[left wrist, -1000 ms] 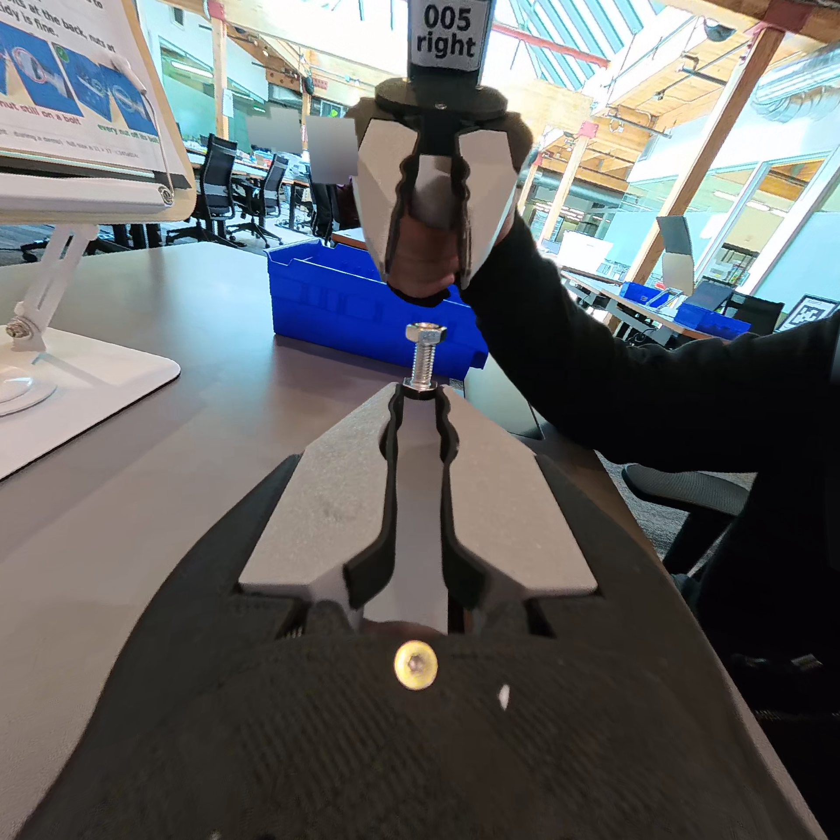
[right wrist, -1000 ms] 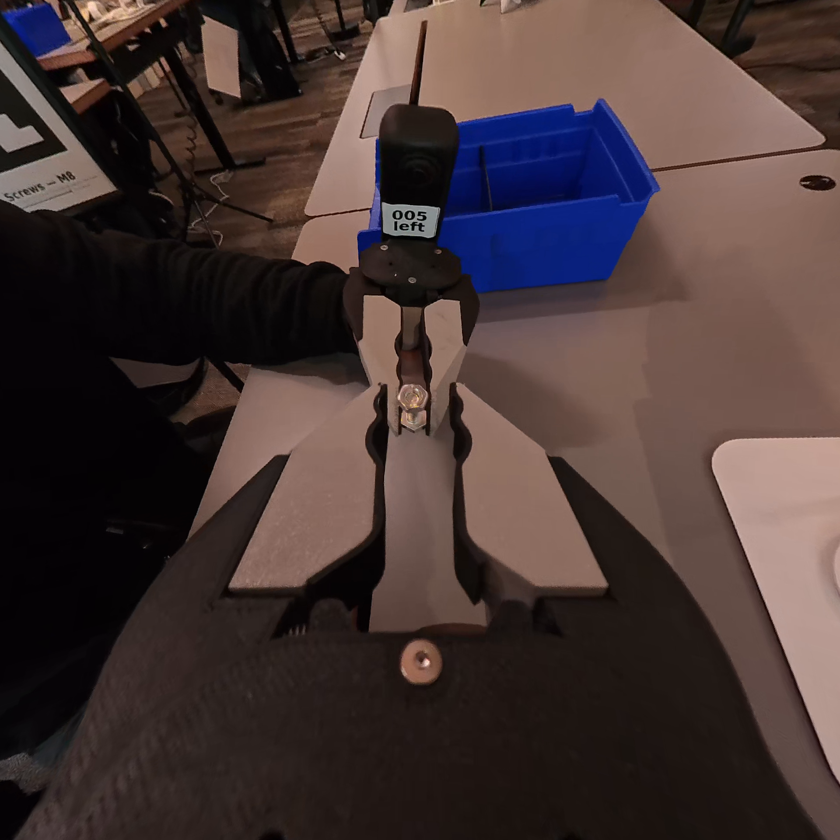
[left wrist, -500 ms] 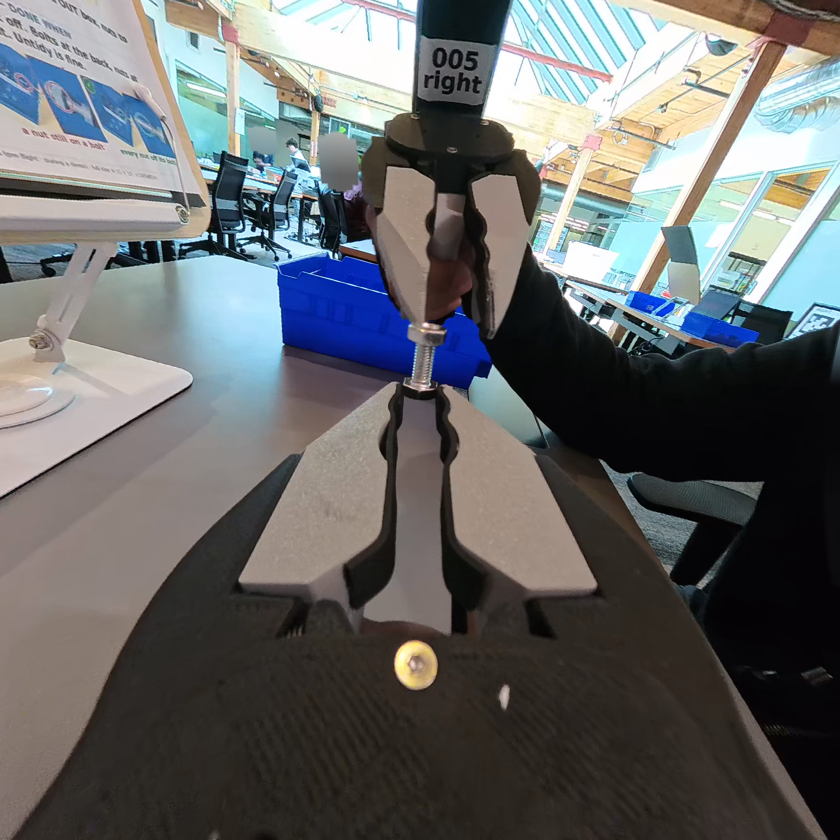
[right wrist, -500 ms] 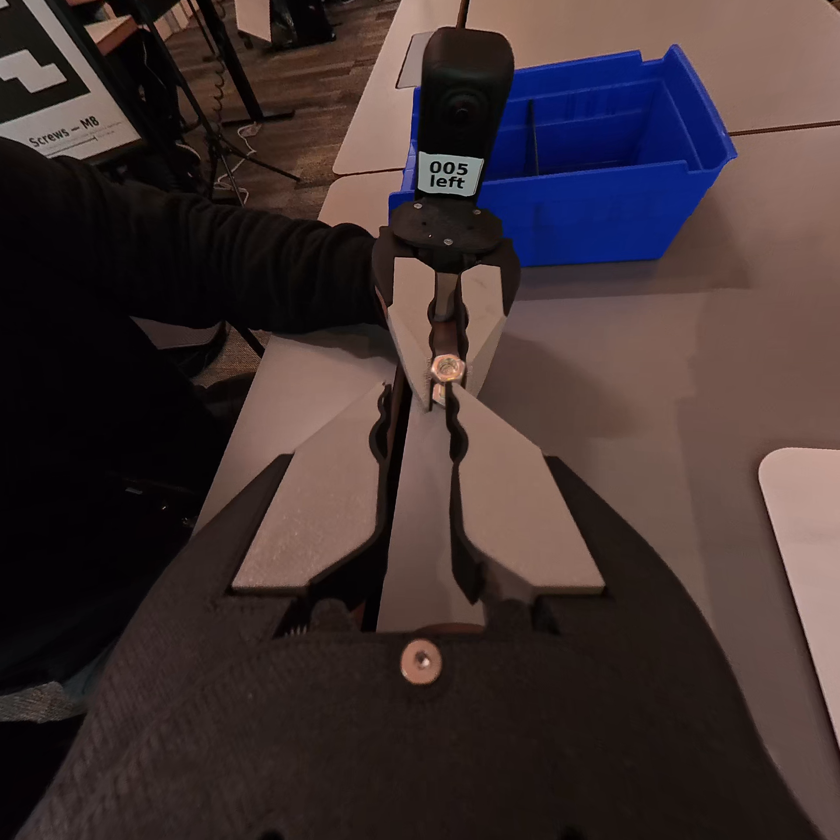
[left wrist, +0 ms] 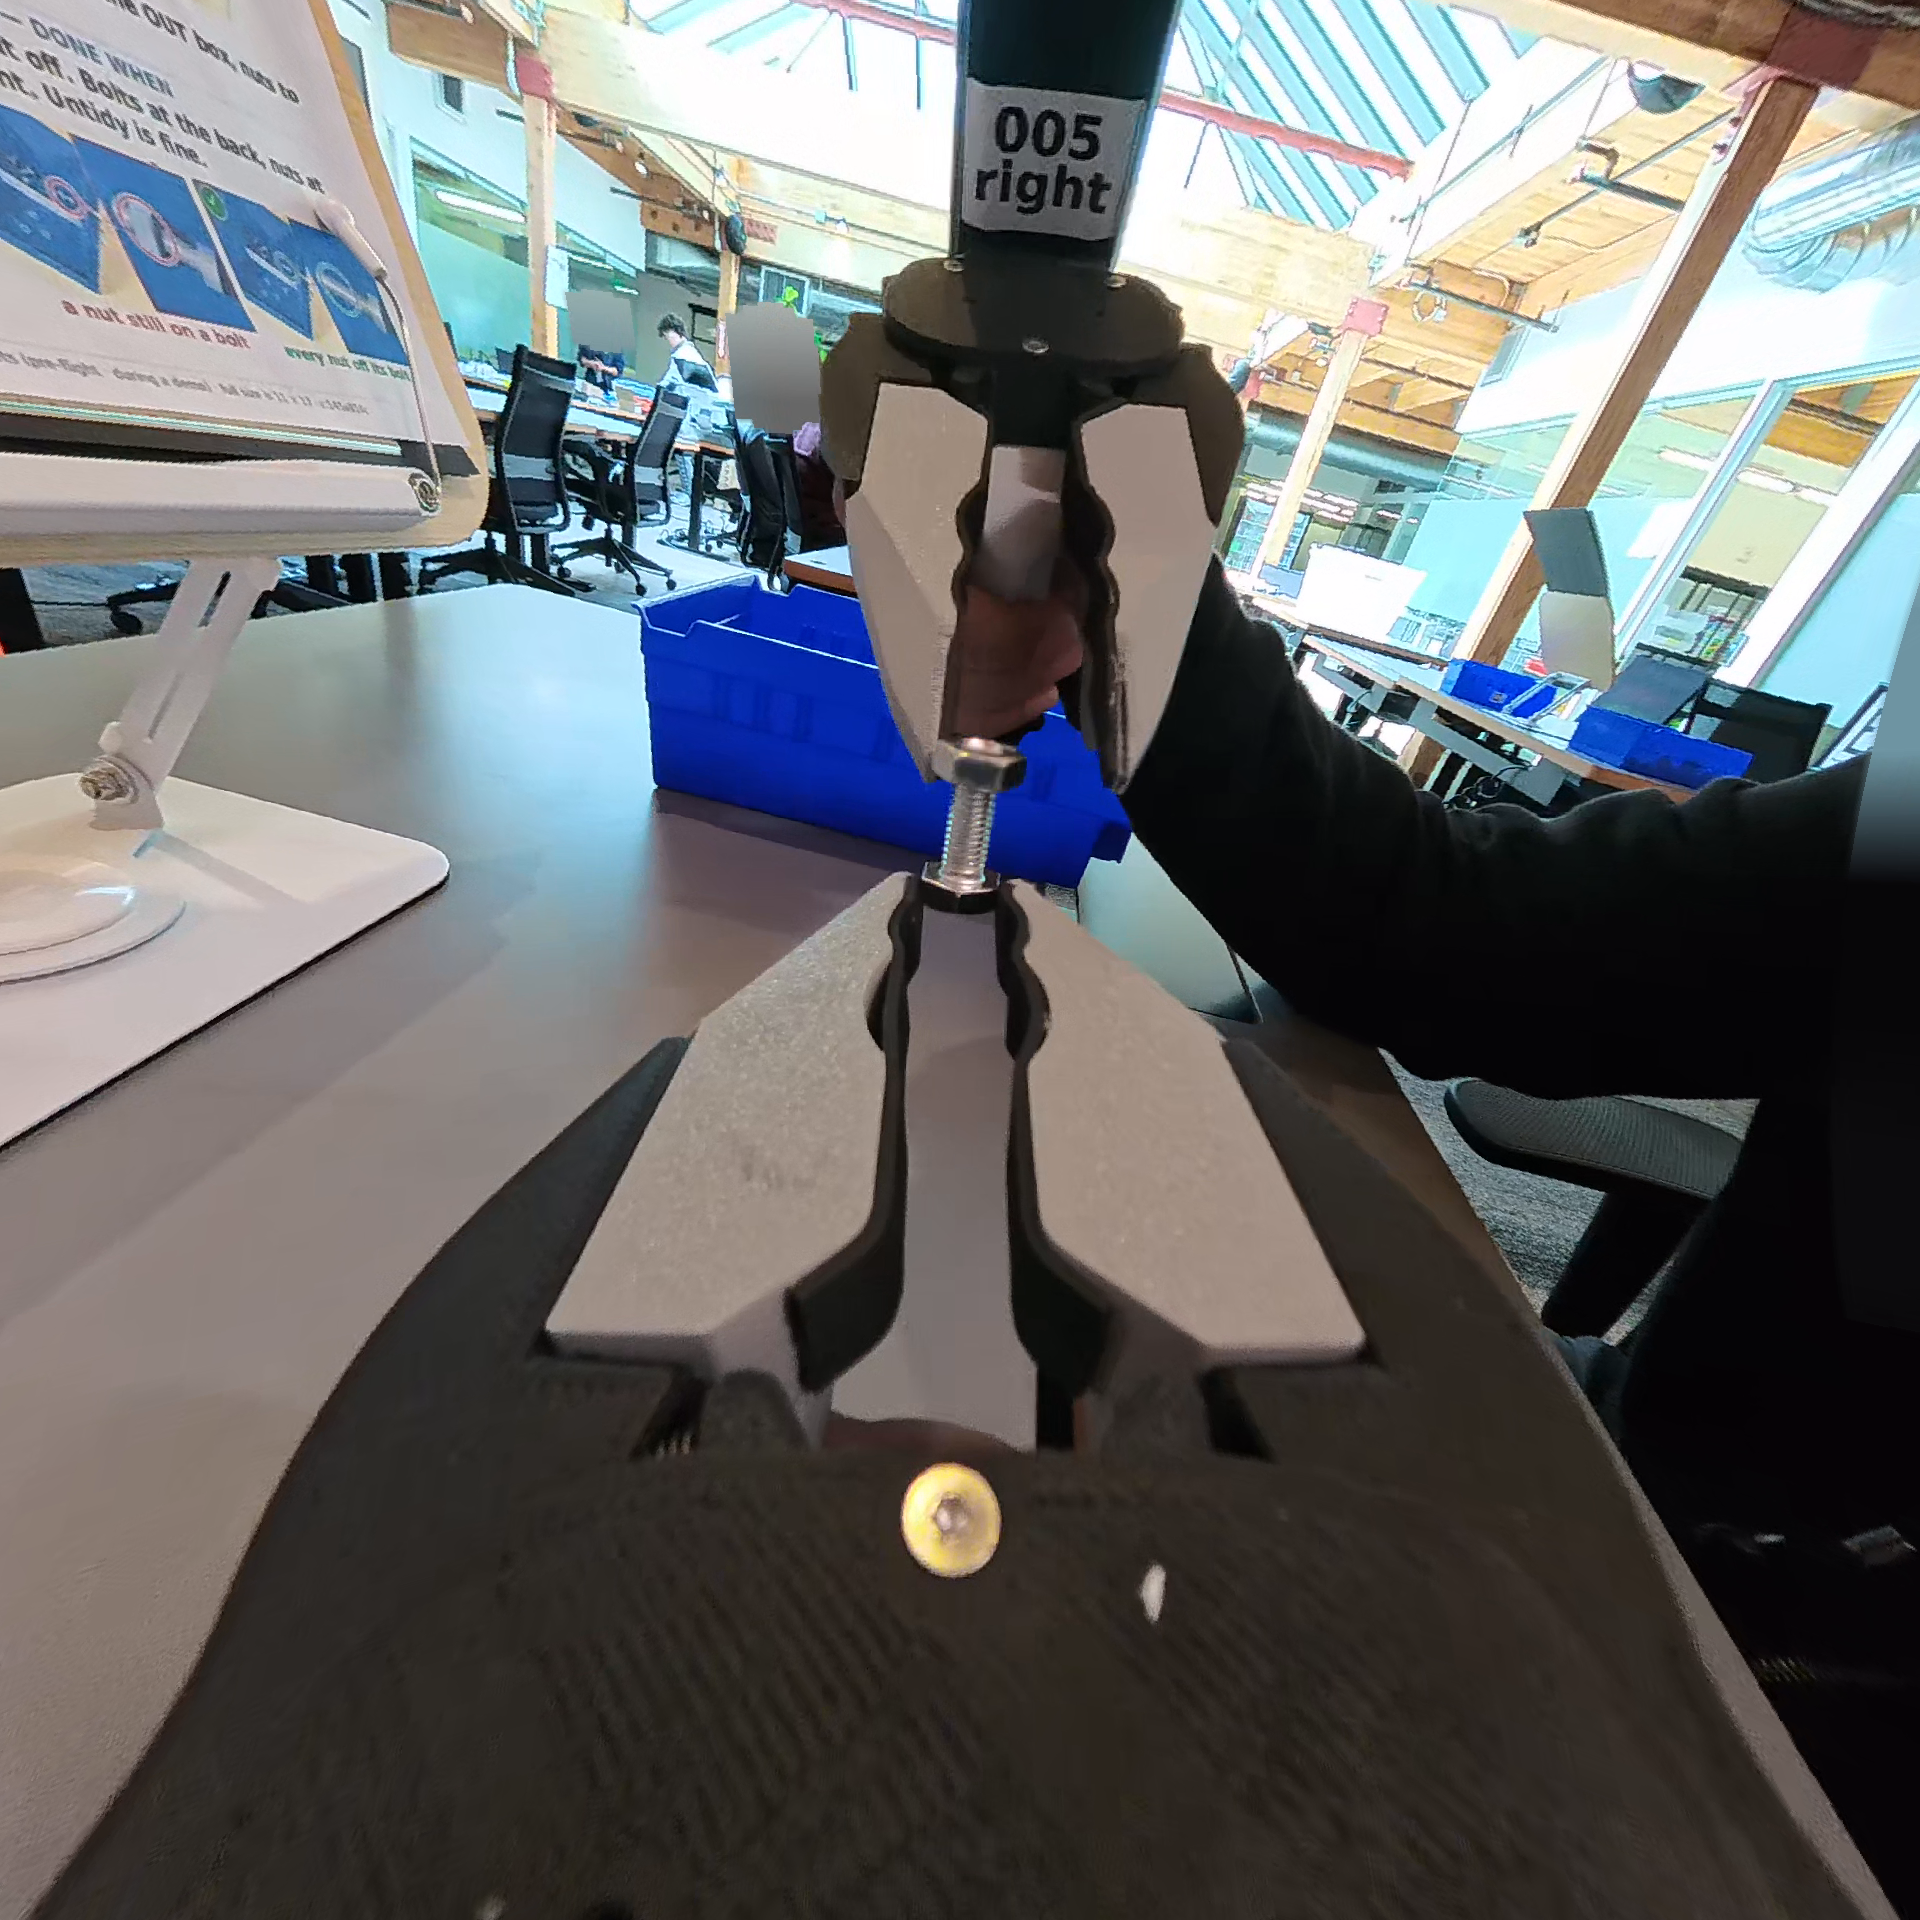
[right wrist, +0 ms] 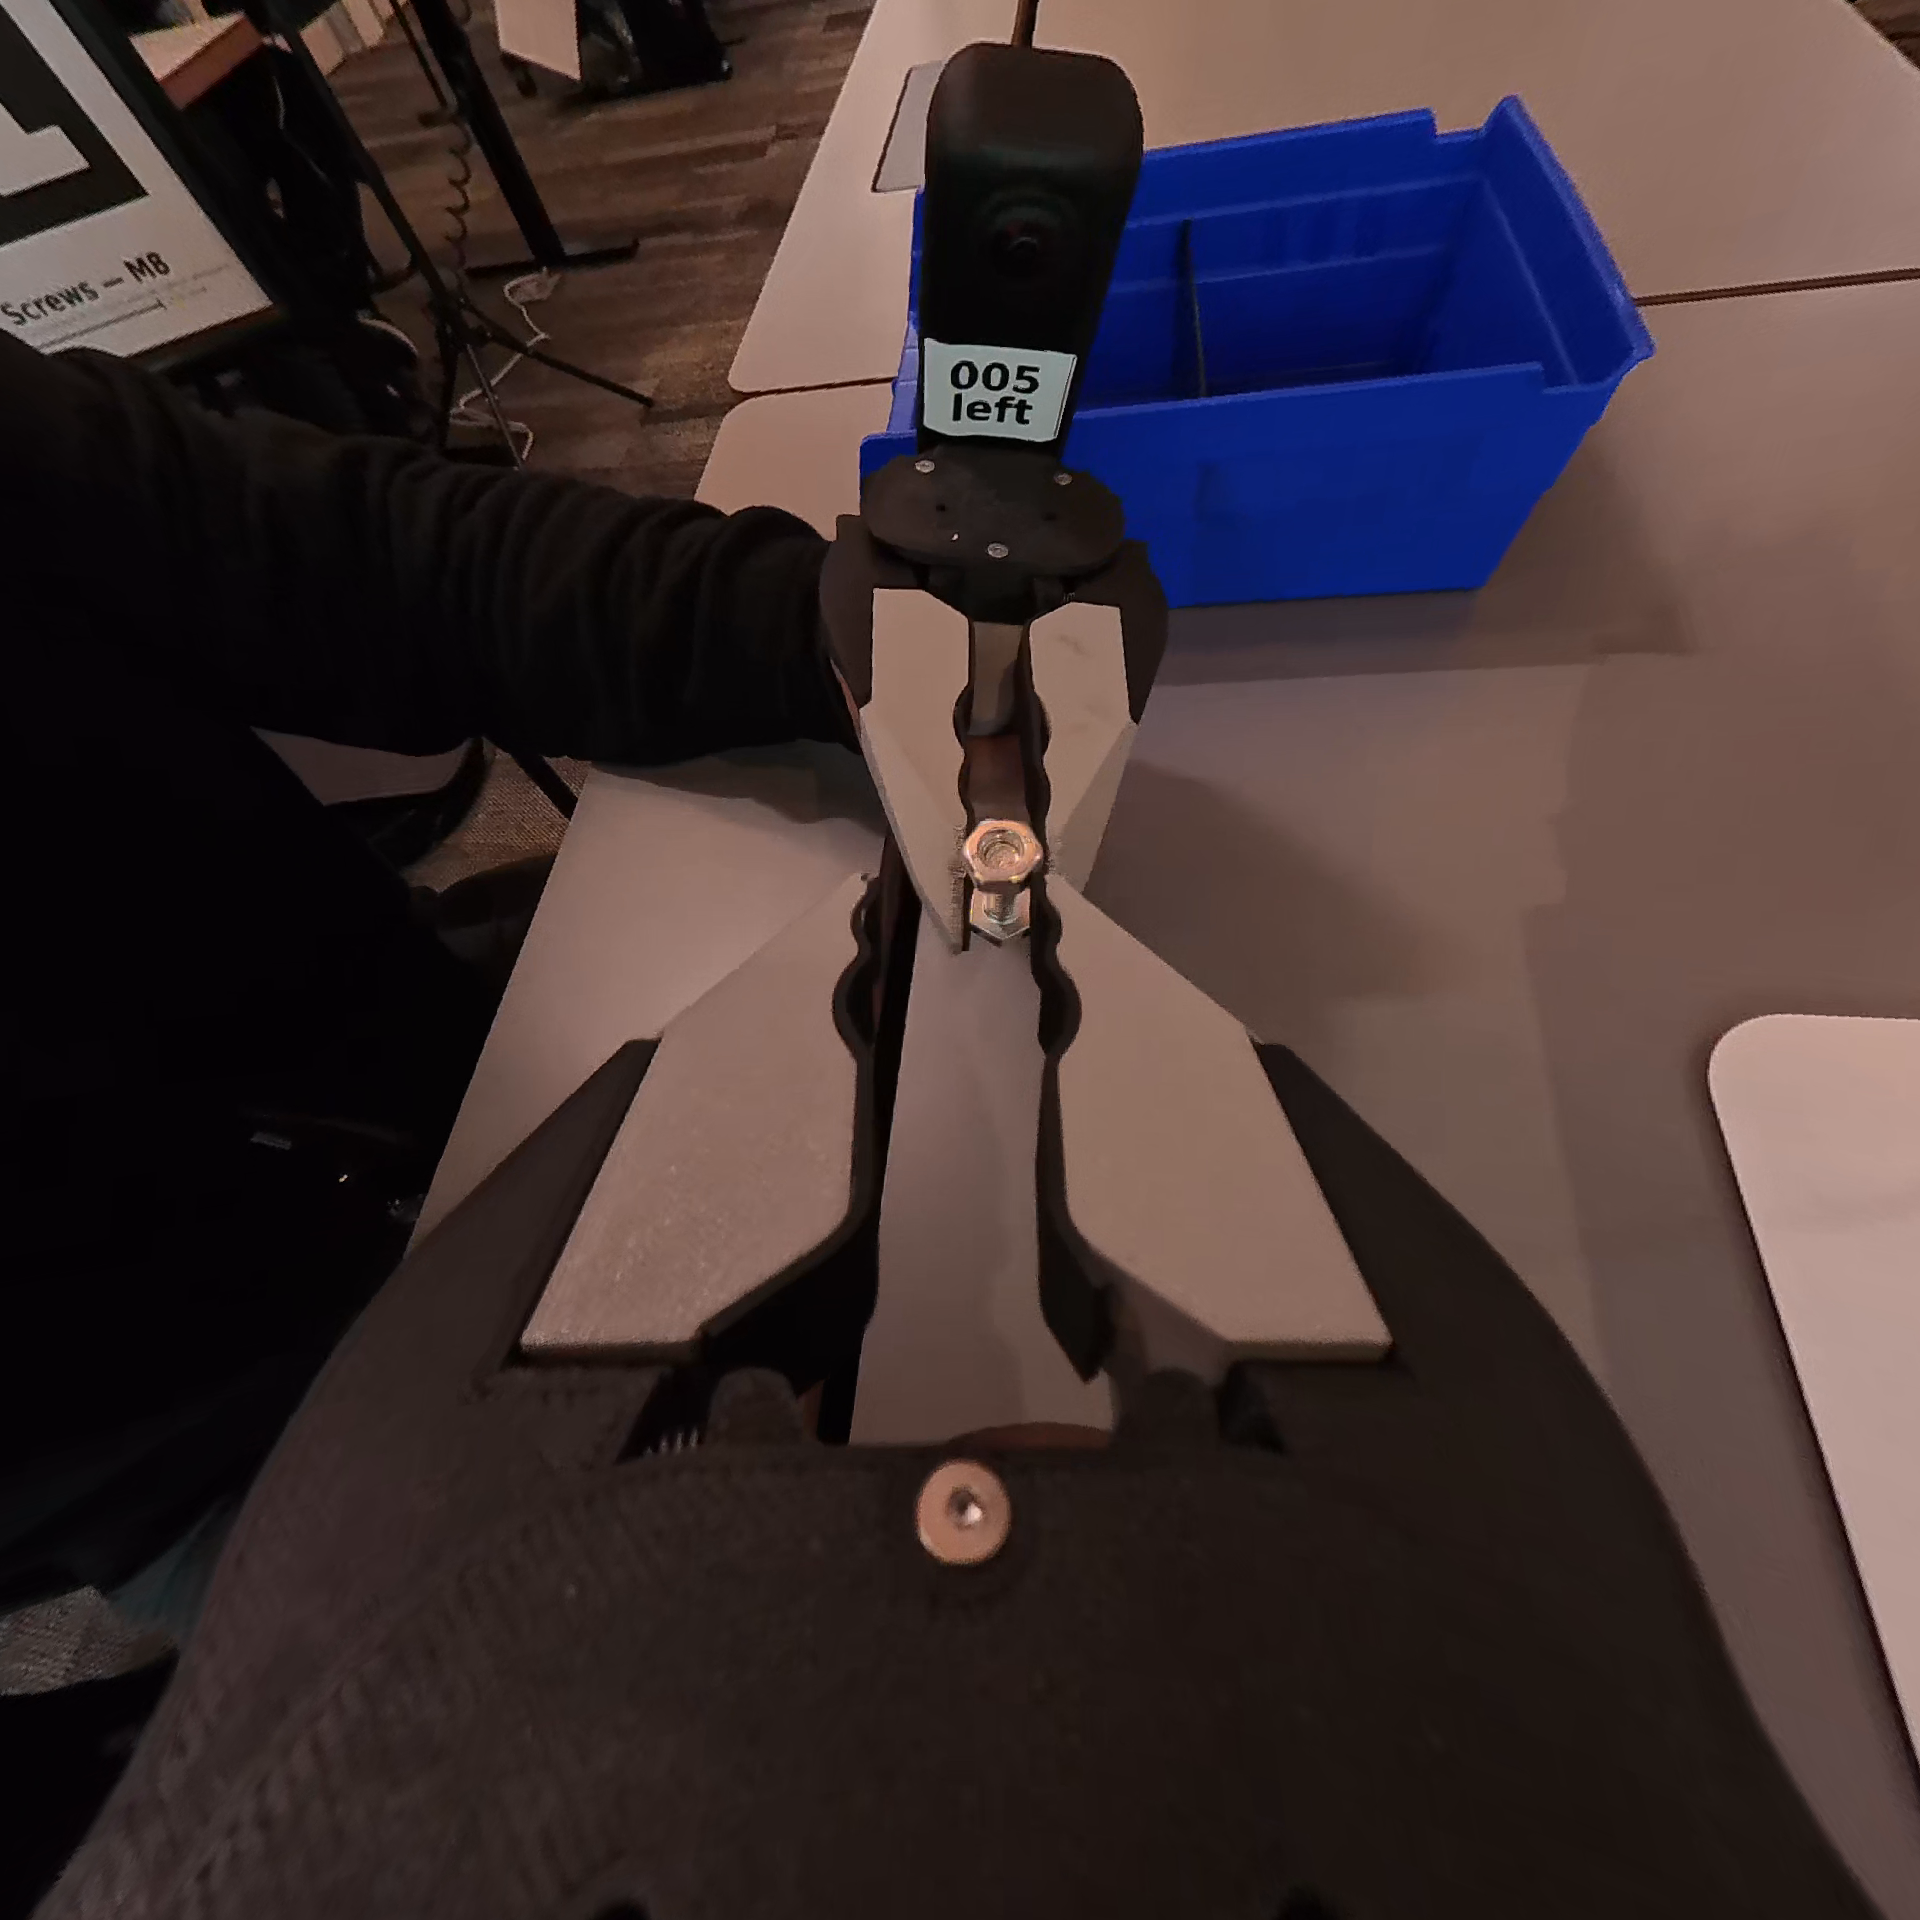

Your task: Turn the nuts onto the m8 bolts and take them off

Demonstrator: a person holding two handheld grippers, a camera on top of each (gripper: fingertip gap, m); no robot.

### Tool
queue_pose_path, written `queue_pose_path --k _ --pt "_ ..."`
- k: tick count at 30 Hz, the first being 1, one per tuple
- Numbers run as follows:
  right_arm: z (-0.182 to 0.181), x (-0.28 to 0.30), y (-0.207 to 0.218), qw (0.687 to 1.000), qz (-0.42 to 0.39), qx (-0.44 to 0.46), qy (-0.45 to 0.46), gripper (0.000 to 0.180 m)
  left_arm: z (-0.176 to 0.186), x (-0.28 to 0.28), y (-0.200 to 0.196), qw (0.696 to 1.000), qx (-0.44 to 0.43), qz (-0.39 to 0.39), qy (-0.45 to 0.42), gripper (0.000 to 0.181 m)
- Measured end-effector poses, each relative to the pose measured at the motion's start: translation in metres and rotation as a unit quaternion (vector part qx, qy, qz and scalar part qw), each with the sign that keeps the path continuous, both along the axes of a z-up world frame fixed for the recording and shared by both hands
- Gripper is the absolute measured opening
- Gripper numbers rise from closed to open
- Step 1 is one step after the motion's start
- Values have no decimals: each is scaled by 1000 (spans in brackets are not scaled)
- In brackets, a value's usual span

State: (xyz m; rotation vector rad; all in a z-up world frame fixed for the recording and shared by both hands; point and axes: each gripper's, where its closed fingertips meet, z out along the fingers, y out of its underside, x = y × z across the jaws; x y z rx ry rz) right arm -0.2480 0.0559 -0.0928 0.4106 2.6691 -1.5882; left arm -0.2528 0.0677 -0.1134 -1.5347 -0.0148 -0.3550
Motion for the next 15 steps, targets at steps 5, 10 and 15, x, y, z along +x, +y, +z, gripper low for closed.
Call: queue_pose_path --k 5,10,15 --pt "5 6 3 1000 11 -10 -5 16 0 -5 -1 1000 0 7 -6 12" --pt "5 -4 2 1000 -14 -12 0 20 0 -2 0 1000 0 2 -4 12" --pt "2 -1 1 1000 -6 1 2 23 -1 -3 -1 1000 -2 6 -1 12"
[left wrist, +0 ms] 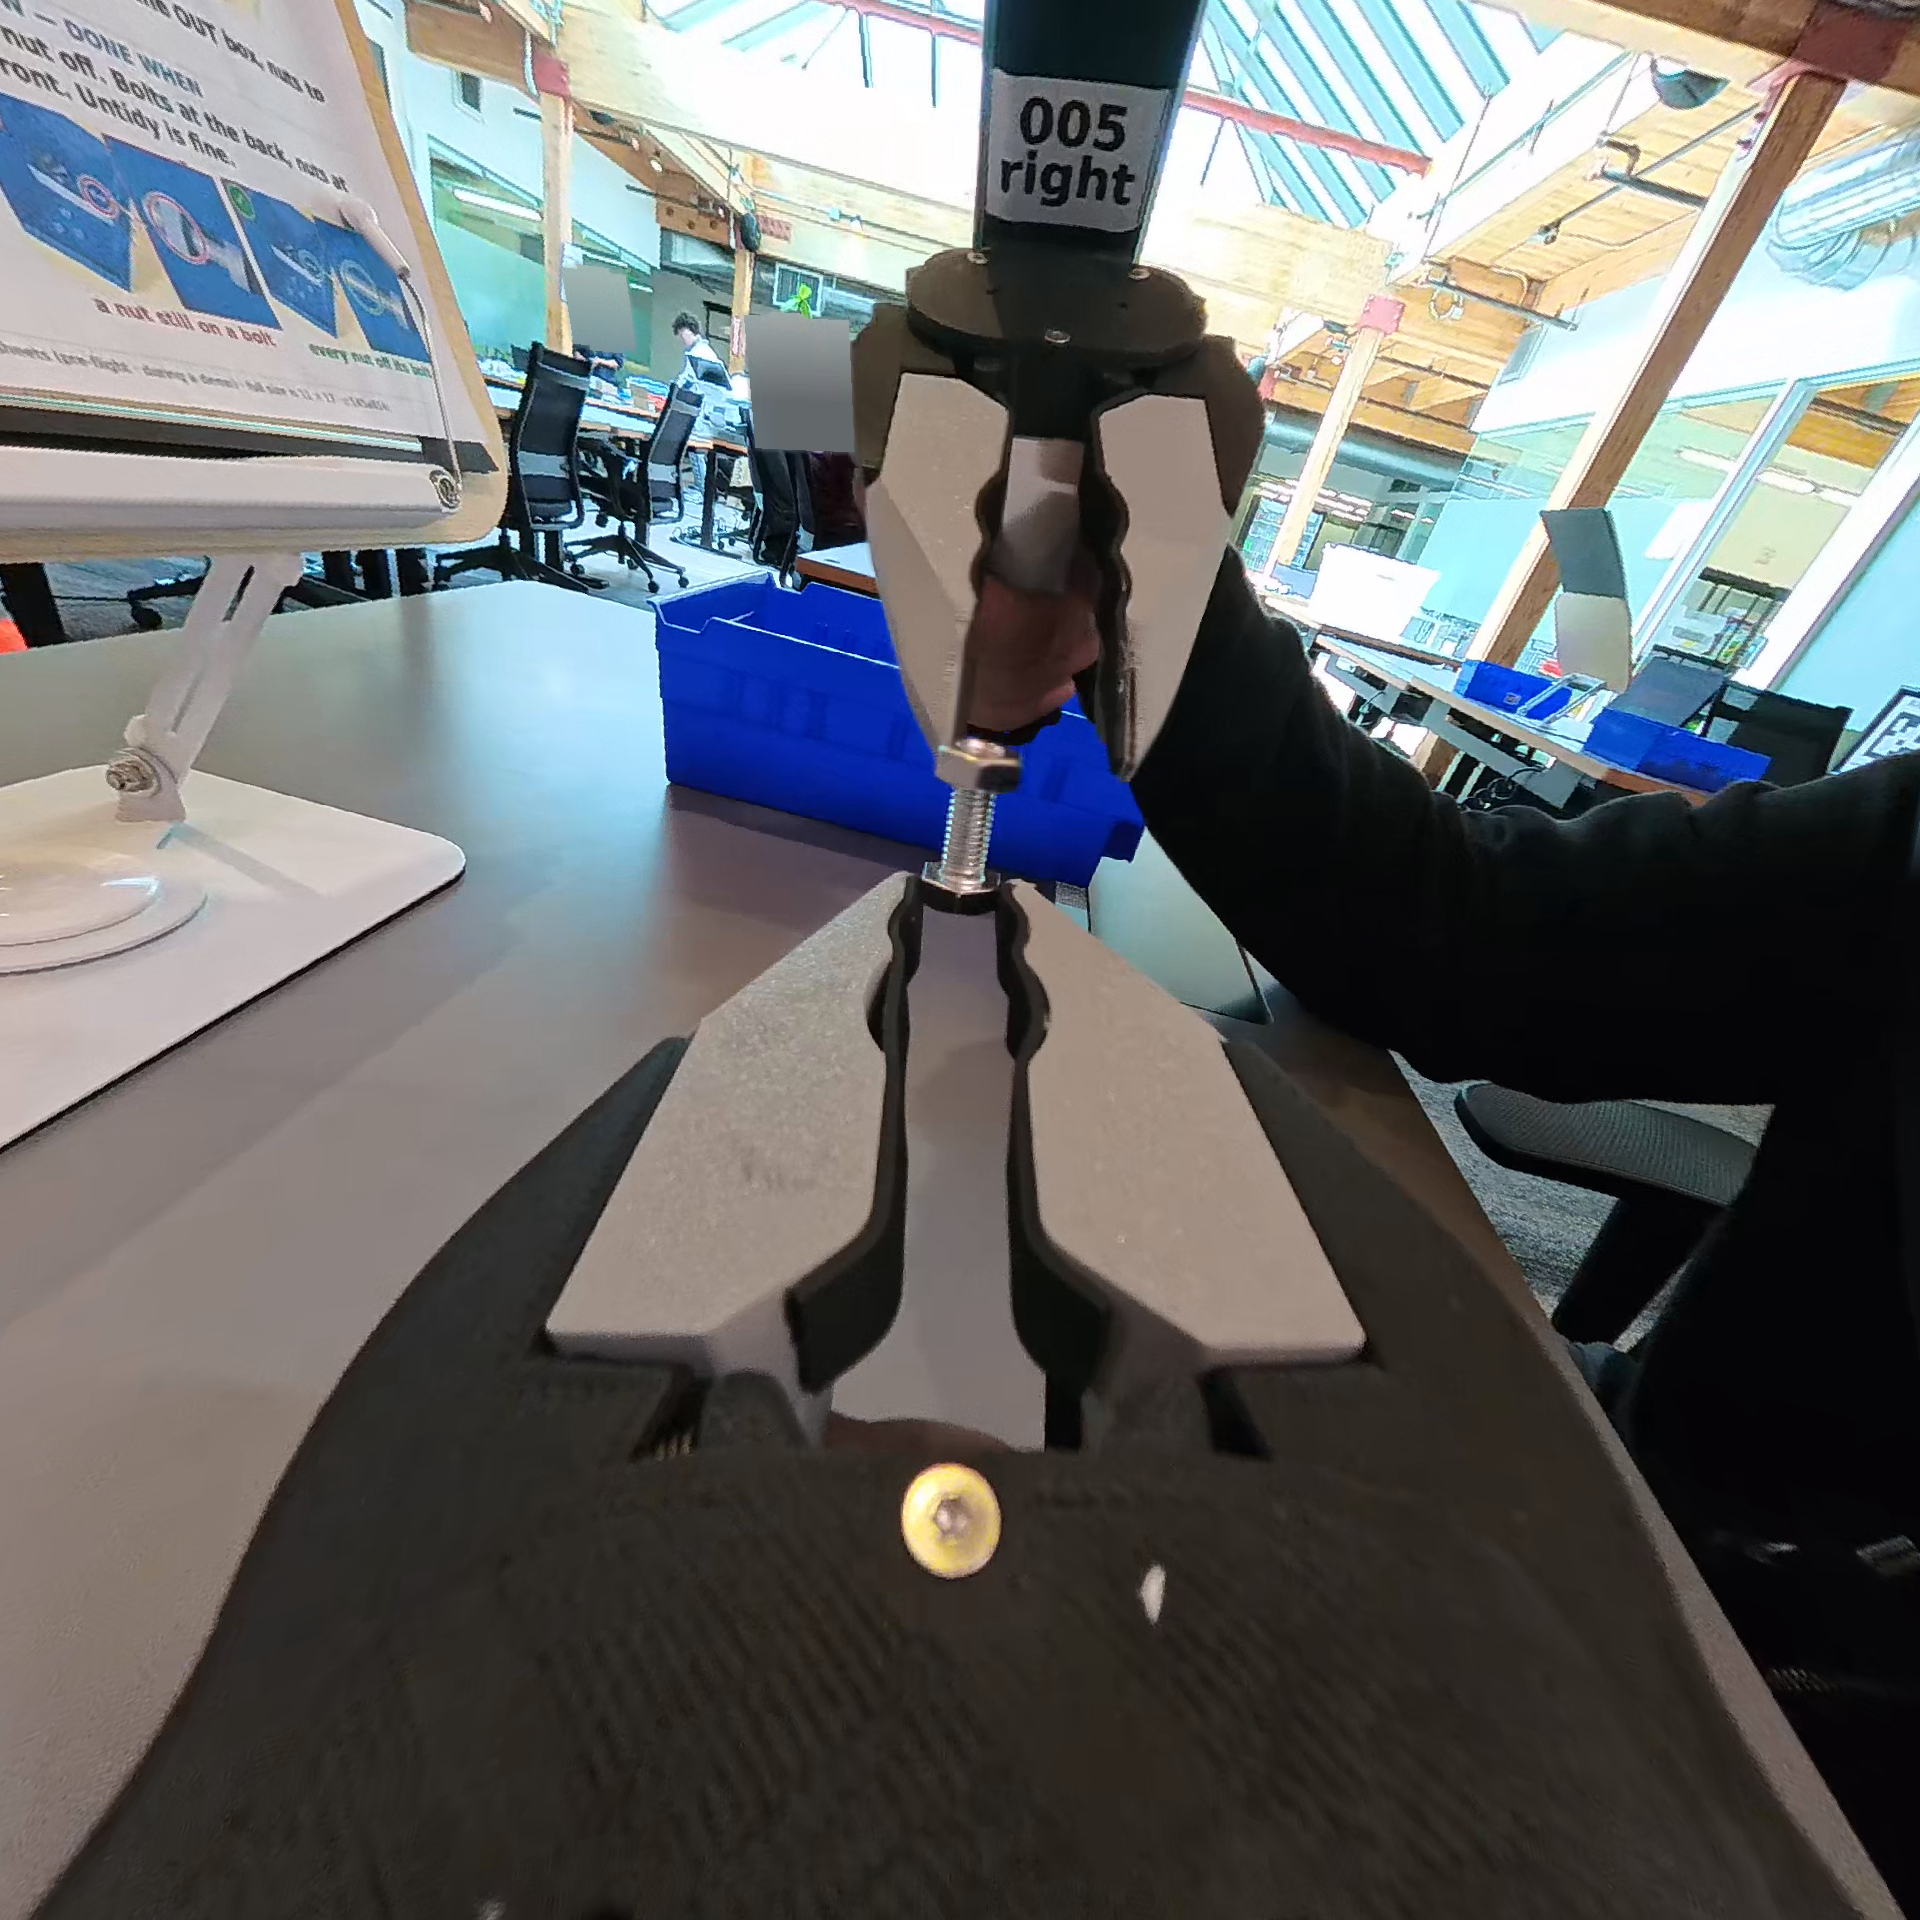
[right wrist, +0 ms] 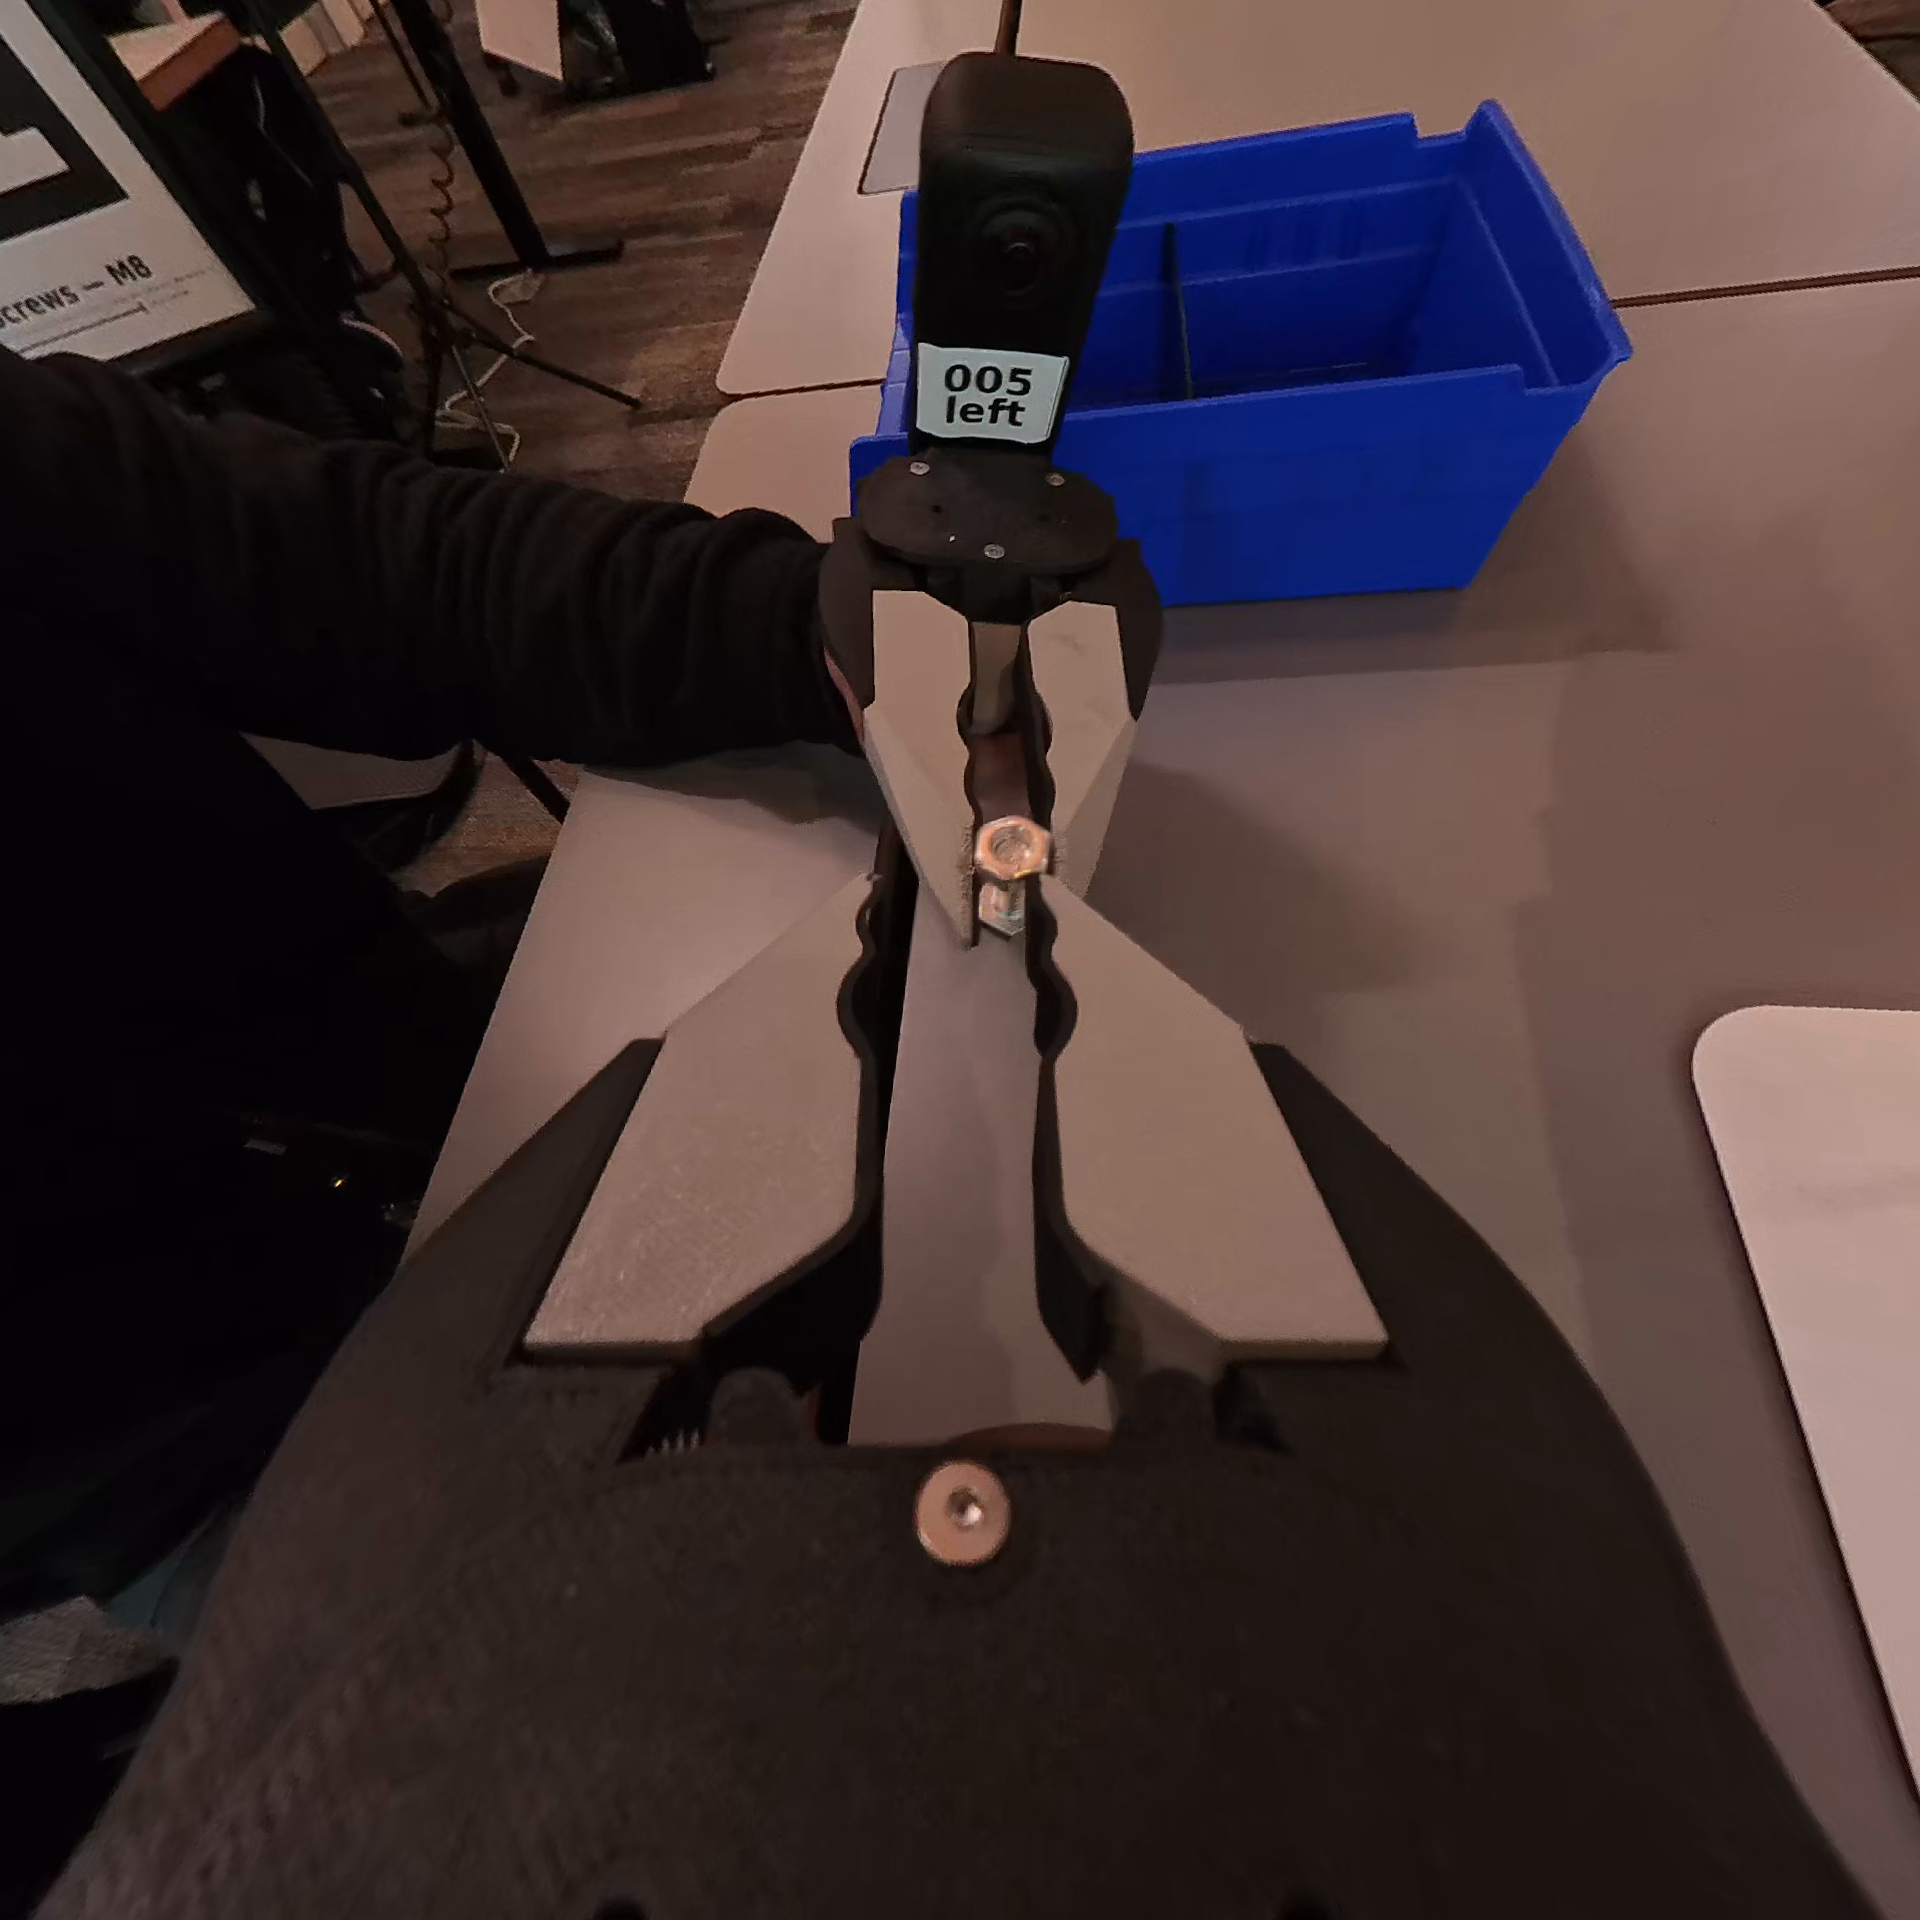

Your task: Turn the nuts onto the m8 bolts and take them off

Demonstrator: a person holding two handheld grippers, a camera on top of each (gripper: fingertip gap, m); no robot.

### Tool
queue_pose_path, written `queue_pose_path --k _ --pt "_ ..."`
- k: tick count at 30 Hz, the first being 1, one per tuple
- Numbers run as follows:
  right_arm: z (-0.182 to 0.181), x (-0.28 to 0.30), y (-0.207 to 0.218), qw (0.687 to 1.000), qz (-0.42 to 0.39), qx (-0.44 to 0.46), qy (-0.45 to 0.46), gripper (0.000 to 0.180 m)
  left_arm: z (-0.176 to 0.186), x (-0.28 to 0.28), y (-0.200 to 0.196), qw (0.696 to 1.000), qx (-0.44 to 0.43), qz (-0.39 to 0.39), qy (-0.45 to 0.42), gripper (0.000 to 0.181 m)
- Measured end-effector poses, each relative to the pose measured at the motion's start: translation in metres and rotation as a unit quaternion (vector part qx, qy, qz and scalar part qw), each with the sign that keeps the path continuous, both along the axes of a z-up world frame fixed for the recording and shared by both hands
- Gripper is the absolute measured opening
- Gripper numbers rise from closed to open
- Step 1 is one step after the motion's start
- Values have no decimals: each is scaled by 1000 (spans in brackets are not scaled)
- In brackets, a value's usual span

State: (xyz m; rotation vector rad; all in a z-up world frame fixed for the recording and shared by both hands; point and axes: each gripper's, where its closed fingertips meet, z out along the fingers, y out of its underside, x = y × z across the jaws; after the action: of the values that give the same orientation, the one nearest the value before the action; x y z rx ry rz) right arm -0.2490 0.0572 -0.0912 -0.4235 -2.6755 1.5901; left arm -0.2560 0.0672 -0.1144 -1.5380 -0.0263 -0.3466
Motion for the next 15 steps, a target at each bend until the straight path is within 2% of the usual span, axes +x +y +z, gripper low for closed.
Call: queue_pose_path --k 2,4,9,13,15 --pt "4 8 1 1000 19 -8 -5 13 1 -3 -1 1000 3 5 -4 12" --pt "10 8 2 1000 17 -19 1 13 1 -3 -1 1000 3 4 -7 12" --pt "7 -9 3 1000 -26 -16 6 26 1 0 0 1000 2 -1 -4 12" --pt "0 -2 -3 1000 -8 1 1 30 0 -1 0 1000 0 3 -2 12" --pt "0 1 -1 1000 -2 5 3 25 0 -2 0 1000 0 5 -2 12"
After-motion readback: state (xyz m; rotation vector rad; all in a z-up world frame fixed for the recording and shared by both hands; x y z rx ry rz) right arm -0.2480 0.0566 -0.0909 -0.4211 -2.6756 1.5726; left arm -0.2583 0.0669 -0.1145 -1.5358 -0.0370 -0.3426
